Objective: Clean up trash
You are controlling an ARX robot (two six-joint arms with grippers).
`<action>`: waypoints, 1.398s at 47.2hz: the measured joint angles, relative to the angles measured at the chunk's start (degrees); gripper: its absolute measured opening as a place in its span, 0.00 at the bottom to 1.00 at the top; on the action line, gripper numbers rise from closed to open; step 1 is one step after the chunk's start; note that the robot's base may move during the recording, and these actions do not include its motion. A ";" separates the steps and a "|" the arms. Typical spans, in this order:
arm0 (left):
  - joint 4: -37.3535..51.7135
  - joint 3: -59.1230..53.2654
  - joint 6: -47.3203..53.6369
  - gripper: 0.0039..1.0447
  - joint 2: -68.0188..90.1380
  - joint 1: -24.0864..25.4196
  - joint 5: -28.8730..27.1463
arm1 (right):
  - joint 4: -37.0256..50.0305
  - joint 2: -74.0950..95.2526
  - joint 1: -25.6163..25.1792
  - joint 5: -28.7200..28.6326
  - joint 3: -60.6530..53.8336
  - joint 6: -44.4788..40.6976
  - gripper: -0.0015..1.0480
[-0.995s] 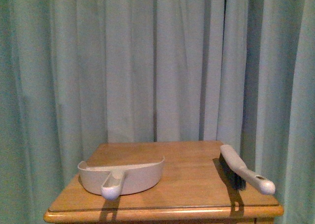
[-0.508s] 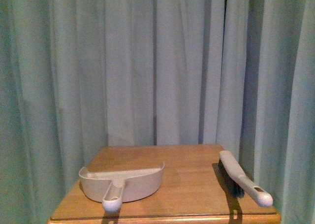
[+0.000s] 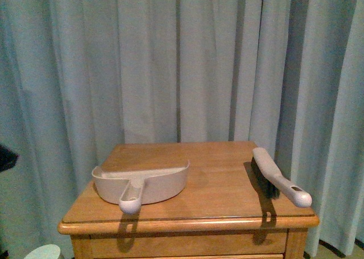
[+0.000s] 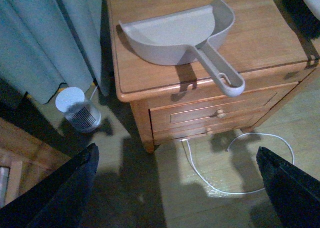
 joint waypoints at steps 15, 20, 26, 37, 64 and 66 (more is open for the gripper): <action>-3.45 18.21 2.54 0.93 19.21 -14.82 -8.61 | 0.00 0.00 0.00 0.00 0.00 0.00 0.93; -3.39 22.64 1.38 0.93 26.01 -17.68 -10.47 | 0.00 0.00 0.00 0.00 0.00 0.00 0.93; -2.49 26.23 0.04 0.93 31.87 -19.06 -11.67 | 0.00 0.00 0.00 0.00 0.00 0.00 0.93; -0.85 32.04 -3.58 0.93 41.24 -19.61 -12.96 | 0.00 0.00 0.00 0.00 0.00 0.00 0.93; 0.90 37.18 -4.87 0.93 52.70 -16.06 -15.87 | 0.00 0.00 0.00 0.00 0.00 0.00 0.93; 0.98 37.53 -4.87 0.93 53.48 -15.87 -16.04 | 0.00 0.00 0.00 0.02 0.00 0.00 0.93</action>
